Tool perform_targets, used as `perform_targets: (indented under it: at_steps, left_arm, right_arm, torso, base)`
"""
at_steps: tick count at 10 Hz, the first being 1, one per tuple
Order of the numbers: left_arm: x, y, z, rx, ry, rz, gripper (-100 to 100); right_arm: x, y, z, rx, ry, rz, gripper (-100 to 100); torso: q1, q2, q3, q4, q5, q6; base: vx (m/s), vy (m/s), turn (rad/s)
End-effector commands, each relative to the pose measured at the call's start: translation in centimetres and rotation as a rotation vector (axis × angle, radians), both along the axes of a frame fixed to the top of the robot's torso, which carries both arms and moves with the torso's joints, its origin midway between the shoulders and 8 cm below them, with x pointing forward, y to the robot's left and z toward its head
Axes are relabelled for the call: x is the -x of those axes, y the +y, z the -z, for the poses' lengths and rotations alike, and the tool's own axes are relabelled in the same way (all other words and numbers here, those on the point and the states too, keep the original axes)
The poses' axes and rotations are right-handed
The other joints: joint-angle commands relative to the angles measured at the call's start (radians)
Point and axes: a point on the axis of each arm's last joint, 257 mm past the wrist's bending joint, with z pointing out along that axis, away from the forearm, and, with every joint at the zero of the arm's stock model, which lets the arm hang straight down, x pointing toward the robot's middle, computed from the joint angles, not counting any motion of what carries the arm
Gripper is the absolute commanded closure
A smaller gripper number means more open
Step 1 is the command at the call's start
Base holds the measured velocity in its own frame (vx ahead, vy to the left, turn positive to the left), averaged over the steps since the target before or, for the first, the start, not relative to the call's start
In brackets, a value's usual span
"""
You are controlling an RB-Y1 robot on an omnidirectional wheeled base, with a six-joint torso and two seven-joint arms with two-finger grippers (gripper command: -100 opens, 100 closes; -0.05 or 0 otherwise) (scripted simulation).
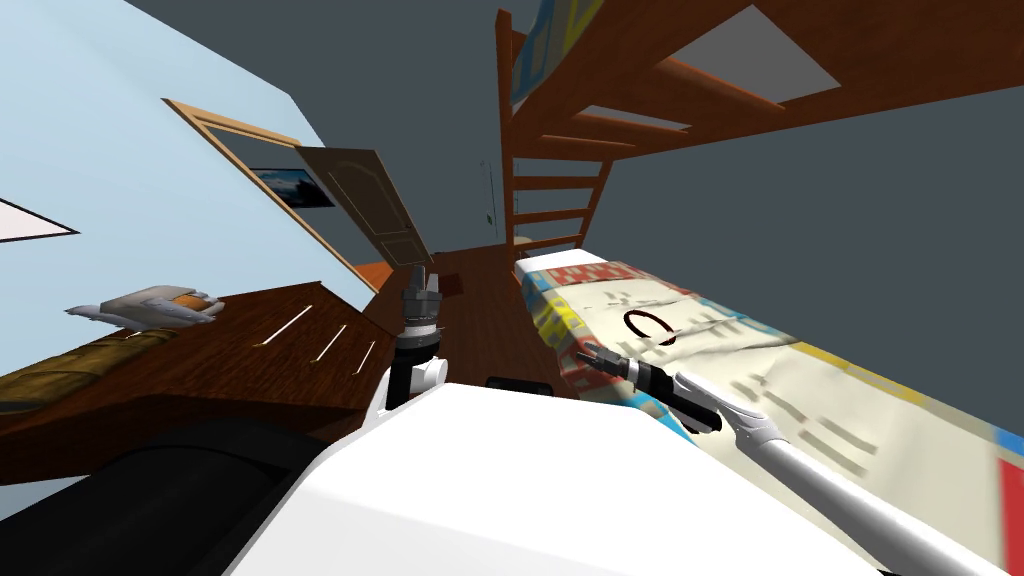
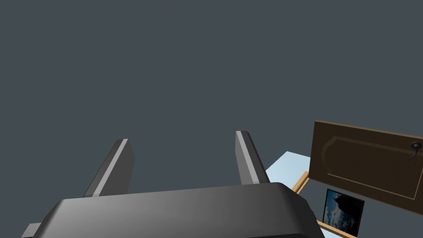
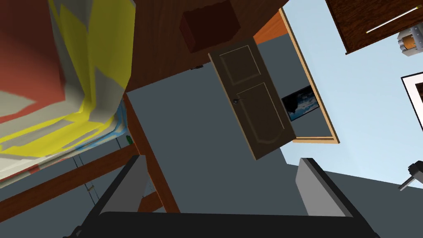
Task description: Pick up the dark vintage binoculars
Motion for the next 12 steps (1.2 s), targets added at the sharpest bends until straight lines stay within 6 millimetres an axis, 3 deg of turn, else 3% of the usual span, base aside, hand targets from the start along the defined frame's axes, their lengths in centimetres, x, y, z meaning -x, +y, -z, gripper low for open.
perform_targets:
  at_steps: [1, 2, 3, 4, 5, 6, 7, 8, 9, 10, 12]
  left_arm:
    - [0.0, 0.0, 0.0, 0.000, 0.000, 0.000, 0]
    - [0.0, 0.0, 0.0, 0.000, 0.000, 0.000, 0]
    - [0.0, 0.0, 0.0, 0.000, 0.000, 0.000, 0]
    - [0.0, 0.0, 0.0, 0.000, 0.000, 0.000, 0]
    - [0.0, 0.0, 0.0, 0.000, 0.000, 0.000, 0]
    - [0.0, 0.0, 0.0, 0.000, 0.000, 0.000, 0]
    - [0.0, 0.0, 0.0, 0.000, 0.000, 0.000, 0]
    - [0.0, 0.0, 0.0, 0.000, 0.000, 0.000, 0]
    - [0.0, 0.0, 0.0, 0.000, 0.000, 0.000, 0]
    - [0.0, 0.0, 0.0, 0.000, 0.000, 0.000, 0]
    - [0.0, 0.0, 0.0, 0.000, 0.000, 0.000, 0]
  right_arm:
    - [0.8, -3.0, 1.9, 0.103, 0.026, 0.003, -100]
    - [0.9, -3.4, 1.8, 0.115, 0.027, 0.001, -100]
    - [1.5, -6.4, 3.2, 0.203, 0.048, 0.004, -100]
    - [1.5, -6.6, 3.2, 0.209, 0.048, 0.003, -100]
    - [2.1, -9.3, 4.2, 0.292, 0.066, 0.002, -100]
    - [2.1, -9.8, 4.3, 0.302, 0.069, 0.005, -100]
    - [2.8, -12.9, 5.2, 0.386, 0.089, 0.009, -100]
    - [2.8, -13.1, 5.1, 0.391, 0.089, 0.008, -100]
    - [3.5, -16.3, 5.6, 0.478, 0.108, 0.012, -100]
    - [3.5, -16.3, 5.6, 0.478, 0.108, 0.012, -100]
    - [5.1, -22.3, 6.2, 0.633, 0.144, 0.018, -100]
  torso:
    - [0.000, 0.000, 0.000, 0.000, 0.000, 0.000]
    - [0.000, 0.000, 0.000, 0.000, 0.000, 0.000]
    - [0.000, 0.000, 0.000, 0.000, 0.000, 0.000]
    - [0.000, 0.001, 0.001, 0.000, 0.000, 0.000]
    - [0.000, 0.001, 0.001, 0.000, 0.000, 0.000]
    - [0.000, 0.001, 0.001, 0.000, 0.000, 0.000]
    - [0.000, 0.001, 0.001, 0.000, 0.000, 0.000]
    - [0.001, 0.001, 0.001, 0.000, 0.000, 0.000]
    - [0.000, 0.001, 0.001, 0.000, 0.000, 0.000]
    - [0.000, 0.002, 0.001, 0.000, 0.000, 0.000]
    - [0.000, 0.002, 0.001, 0.000, 0.000, 0.000]
  base:
    - [-0.008, 0.033, 0.068]
    - [-0.008, 0.025, 0.040]
    - [-0.017, 0.028, 0.071]
    - [-0.018, 0.023, 0.027]
    - [-0.023, 0.033, 0.049]
    - [-0.020, 0.026, 0.034]
    - [-0.022, 0.032, 0.069]
    - [-0.019, 0.024, 0.027]
    - [-0.030, 0.027, 0.046]
    - [-0.026, 0.023, 0.017]
    - [-0.041, 0.031, 0.052]
